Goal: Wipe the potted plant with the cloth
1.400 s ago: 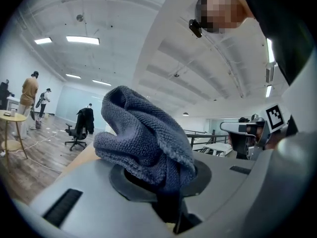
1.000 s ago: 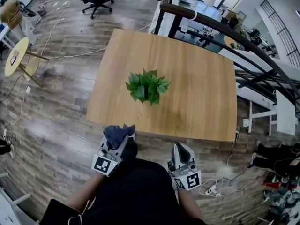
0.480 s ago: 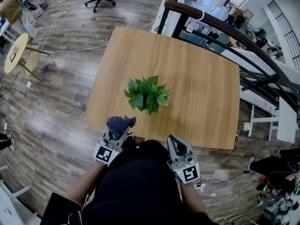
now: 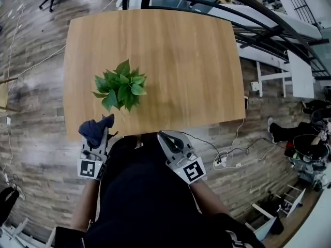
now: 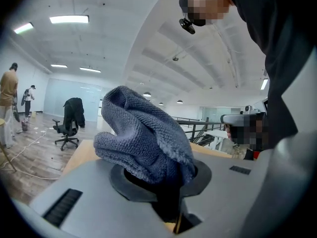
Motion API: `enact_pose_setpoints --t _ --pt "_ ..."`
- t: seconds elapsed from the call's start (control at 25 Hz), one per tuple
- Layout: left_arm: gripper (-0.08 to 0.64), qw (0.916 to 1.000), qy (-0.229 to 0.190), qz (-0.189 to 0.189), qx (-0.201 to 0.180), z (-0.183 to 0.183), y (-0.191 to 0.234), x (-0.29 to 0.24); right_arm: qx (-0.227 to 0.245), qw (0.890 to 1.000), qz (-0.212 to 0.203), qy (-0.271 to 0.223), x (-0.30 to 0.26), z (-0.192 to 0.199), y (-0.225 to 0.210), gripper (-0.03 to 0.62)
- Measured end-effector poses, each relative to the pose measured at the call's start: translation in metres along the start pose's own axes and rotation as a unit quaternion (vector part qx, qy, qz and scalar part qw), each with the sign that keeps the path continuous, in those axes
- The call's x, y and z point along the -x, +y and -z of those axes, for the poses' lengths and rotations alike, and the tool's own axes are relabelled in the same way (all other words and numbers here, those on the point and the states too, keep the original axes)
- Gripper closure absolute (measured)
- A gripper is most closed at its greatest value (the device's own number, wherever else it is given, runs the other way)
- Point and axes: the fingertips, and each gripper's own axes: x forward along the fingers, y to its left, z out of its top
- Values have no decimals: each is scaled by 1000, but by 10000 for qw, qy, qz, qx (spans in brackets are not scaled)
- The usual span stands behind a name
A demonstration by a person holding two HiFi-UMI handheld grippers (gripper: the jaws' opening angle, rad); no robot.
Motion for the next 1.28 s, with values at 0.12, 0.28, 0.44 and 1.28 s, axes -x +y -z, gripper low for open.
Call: enact_pose_setpoints --t 0.12,0.28,0.44,1.28 --pt "468 9992 147 370 -68 17 0 0 -49 9990 383 212 11 2 11 574" --pt "468 9979 147 630 45 21 6 -1 -124 9972 668 315 10 3 27 574" --pt "468 9976 -113 578 -350 24 8 13 -253 9965 399 688 0 25 43 574" --pt "468 9995 72 -294 62 34 -34 8 45 9998 -153 -123 -21 6 -19 574"
